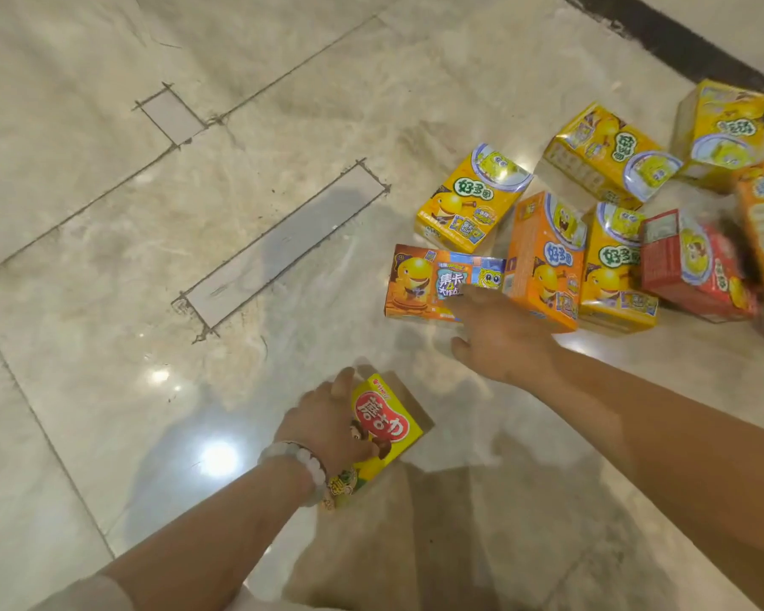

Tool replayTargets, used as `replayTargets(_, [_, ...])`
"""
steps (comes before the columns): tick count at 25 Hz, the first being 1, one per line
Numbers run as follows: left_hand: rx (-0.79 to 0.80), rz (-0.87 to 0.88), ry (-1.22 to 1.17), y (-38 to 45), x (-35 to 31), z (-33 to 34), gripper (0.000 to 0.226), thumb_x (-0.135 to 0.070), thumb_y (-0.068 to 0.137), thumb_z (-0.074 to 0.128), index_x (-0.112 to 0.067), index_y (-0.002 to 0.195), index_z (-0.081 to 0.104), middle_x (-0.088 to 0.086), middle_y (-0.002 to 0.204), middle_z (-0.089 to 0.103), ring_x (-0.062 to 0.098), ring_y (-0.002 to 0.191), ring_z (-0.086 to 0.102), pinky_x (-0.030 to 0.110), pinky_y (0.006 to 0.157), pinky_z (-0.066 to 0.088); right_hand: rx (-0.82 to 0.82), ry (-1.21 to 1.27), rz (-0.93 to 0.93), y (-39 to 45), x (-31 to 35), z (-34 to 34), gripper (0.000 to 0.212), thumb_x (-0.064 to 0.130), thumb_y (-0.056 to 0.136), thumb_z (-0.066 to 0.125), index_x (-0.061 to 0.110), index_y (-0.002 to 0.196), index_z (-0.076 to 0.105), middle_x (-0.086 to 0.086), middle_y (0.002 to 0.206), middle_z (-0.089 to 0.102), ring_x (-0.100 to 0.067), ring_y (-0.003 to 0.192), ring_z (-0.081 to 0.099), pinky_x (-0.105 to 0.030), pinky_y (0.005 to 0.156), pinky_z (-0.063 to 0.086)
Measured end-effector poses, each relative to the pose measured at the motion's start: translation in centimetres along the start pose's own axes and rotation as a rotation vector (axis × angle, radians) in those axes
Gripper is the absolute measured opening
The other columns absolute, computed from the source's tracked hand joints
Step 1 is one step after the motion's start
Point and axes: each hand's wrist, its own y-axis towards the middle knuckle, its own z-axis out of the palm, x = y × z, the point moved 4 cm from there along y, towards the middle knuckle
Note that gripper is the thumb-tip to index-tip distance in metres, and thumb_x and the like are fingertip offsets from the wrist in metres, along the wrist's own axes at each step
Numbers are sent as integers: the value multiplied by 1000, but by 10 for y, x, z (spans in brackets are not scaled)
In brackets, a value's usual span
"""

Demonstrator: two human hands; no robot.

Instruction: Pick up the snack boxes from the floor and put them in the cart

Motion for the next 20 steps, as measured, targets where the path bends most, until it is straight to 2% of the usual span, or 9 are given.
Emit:
replayTargets(3, [-126, -90, -188, 4, 12, -6, 80, -47, 68, 73, -30, 135, 33, 4, 122, 55, 27, 112, 53, 41, 90, 48, -26, -48, 24, -6, 7, 8, 57, 29, 94, 47, 13, 145, 29, -11, 155, 19, -28, 140, 22, -33, 110, 26])
replayTargets(5, [-238, -192, -356, 6, 22, -13, 74, -53, 60, 73, -29, 123, 43, 4, 110, 62, 28, 101, 60, 43, 84, 51, -47, -58, 32, -11, 14, 9, 52, 27, 94, 46, 11, 142, 33, -12, 151, 26, -30, 135, 29, -33, 106, 30])
replayTargets(9, [-367, -383, -573, 4, 33, -19, 70, -58, 52, 69, -26, 110, 46, 4, 101, 66, 33, 93, 62, 47, 82, 52, 1, 67, -19, -21, 41, 17, 36, 23, 92, 44, 12, 126, 47, -12, 125, 51, -30, 118, 47, -33, 90, 41])
replayTargets(11, [-391, -420, -654, 4, 35, -17, 67, -57, 55, 71, -25, 109, 45, 6, 104, 66, 34, 96, 62, 47, 84, 51, -53, 111, -36, -17, 44, 13, 30, 23, 92, 43, 12, 118, 52, -11, 119, 56, -30, 113, 50, -33, 84, 39])
replayTargets(13, [-417, -422, -708, 7, 35, -15, 63, -49, 59, 76, -22, 107, 46, 9, 108, 64, 35, 100, 60, 46, 87, 50, -144, 66, -20, -5, 32, 7, 40, 25, 91, 47, 13, 129, 48, -9, 128, 51, -29, 118, 45, -33, 92, 37])
replayTargets(15, [-428, -422, -770, 9, 34, -12, 73, -42, 59, 80, -14, 117, 44, 13, 115, 61, 34, 102, 59, 42, 87, 49, -120, 93, 66, 4, 13, 8, 55, 28, 90, 53, 12, 140, 36, -10, 134, 47, -31, 122, 43, -34, 97, 36])
replayTargets(17, [-443, -392, -846, 12, 32, -11, 77, -29, 68, 82, -8, 128, 39, 16, 121, 56, 31, 101, 58, 35, 83, 47, -72, 278, 152, 8, 3, 17, 55, 29, 88, 58, 10, 136, 38, -13, 127, 55, -33, 117, 51, -33, 89, 40])
replayTargets(20, [-445, -314, -870, 19, 27, -10, 68, -22, 75, 77, -9, 129, 37, 15, 119, 58, 29, 103, 57, 37, 86, 48, -49, 685, 214, 9, 4, 40, 39, 30, 86, 64, 14, 122, 56, -4, 113, 67, -24, 105, 62, -29, 83, 48])
